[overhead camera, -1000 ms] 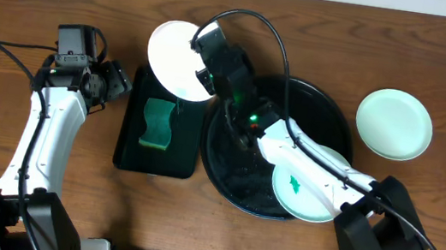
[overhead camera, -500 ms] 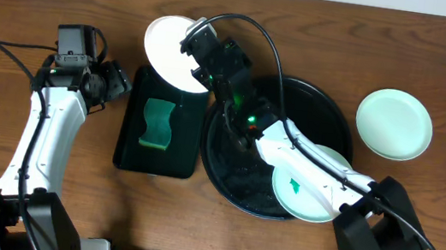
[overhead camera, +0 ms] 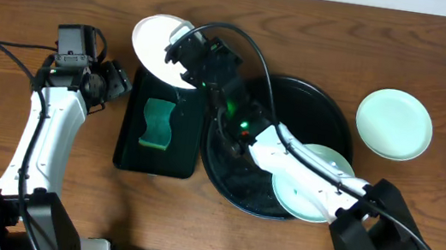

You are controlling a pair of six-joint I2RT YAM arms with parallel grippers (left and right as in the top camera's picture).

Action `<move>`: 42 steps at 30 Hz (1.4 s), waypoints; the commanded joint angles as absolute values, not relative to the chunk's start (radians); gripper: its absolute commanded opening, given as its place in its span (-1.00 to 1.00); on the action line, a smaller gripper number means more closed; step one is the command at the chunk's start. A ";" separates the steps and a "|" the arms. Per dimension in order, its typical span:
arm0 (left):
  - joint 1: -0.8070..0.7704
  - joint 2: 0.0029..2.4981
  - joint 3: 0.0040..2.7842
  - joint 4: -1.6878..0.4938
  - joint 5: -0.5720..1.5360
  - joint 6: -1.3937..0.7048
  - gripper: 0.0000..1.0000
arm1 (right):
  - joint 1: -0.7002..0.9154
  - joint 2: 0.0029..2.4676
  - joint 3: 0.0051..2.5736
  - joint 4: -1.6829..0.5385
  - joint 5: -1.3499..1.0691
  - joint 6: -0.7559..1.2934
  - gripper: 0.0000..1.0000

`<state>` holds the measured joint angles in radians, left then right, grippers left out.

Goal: Clean dirty plates on tray and stack at the side

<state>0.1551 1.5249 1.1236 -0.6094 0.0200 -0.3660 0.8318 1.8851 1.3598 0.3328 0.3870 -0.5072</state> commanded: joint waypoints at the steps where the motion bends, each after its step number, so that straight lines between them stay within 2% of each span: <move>1: 0.156 1.520 1.138 -0.612 0.017 -0.364 0.63 | 0.851 1.892 1.378 0.361 0.397 -0.587 -0.98; 23: 0.156 1.520 1.139 -0.612 0.017 -0.364 0.62 | 0.932 1.891 1.378 0.543 0.583 -0.918 -0.98; 42: 0.156 1.520 1.139 -0.612 0.017 -0.364 0.62 | 0.944 1.891 1.378 0.543 0.598 -0.925 -0.98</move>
